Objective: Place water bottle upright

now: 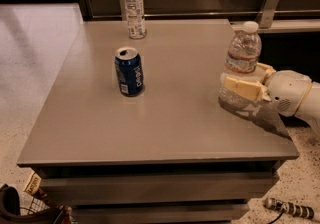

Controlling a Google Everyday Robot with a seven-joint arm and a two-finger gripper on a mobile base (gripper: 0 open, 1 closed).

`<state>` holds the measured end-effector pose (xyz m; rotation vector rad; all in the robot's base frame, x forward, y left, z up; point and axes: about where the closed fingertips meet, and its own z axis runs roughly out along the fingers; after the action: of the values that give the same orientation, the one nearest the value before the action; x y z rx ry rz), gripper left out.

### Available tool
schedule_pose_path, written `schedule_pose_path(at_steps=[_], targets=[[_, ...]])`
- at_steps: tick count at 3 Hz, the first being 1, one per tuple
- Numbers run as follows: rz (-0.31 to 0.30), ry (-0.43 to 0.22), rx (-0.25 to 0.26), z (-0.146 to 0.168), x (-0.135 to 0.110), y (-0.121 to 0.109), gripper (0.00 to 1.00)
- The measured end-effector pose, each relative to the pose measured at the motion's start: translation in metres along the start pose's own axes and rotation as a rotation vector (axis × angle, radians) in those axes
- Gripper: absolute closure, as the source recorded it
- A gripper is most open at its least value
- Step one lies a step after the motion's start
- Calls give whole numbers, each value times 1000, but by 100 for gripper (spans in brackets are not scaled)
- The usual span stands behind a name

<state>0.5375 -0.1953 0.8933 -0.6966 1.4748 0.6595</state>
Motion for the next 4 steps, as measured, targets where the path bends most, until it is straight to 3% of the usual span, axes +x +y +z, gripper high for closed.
schedule_pose_path(at_steps=[1,2,3,4], targets=[[41,-25,11,11,25,6,100],[41,-25,11,11,23,6,100],[41,-25,10,11,23,6,84],[41,-25,10,11,22,6,53]])
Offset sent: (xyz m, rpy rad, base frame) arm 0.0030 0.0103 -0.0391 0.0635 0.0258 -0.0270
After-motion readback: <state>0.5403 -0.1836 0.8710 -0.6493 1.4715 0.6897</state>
